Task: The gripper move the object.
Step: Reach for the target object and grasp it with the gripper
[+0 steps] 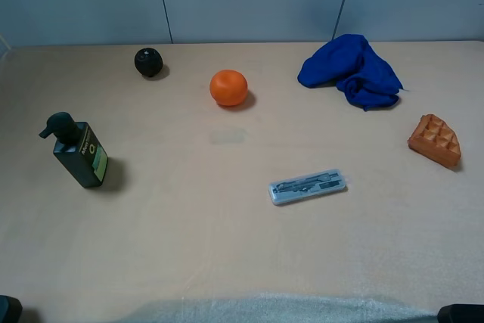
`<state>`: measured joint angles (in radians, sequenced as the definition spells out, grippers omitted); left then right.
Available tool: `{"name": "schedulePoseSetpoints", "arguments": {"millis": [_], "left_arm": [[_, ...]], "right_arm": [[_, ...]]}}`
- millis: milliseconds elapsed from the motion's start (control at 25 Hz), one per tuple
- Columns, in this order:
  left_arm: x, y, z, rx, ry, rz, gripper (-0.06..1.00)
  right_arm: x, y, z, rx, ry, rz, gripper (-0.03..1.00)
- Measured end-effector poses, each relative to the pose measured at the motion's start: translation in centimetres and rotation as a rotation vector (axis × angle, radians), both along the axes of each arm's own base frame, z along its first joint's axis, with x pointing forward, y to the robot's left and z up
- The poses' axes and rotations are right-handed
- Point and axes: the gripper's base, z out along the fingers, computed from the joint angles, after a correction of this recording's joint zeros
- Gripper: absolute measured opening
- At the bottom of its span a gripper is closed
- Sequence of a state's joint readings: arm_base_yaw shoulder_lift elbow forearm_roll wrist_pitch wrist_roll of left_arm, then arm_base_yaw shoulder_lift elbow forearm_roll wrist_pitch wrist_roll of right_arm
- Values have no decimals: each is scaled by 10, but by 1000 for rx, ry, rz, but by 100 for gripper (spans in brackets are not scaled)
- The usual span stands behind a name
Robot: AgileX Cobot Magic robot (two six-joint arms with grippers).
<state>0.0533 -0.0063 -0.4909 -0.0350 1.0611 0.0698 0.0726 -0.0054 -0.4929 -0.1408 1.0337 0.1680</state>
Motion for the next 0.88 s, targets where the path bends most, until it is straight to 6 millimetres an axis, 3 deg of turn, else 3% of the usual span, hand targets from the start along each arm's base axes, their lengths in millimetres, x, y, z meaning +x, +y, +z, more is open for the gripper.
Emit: {"name": "schedulePoseSetpoints", "arguments": {"millis": [880], "left_arm": [[0, 0, 0, 0, 0, 0, 99]], "right_arm": [[0, 0, 0, 0, 0, 0, 69]]}}
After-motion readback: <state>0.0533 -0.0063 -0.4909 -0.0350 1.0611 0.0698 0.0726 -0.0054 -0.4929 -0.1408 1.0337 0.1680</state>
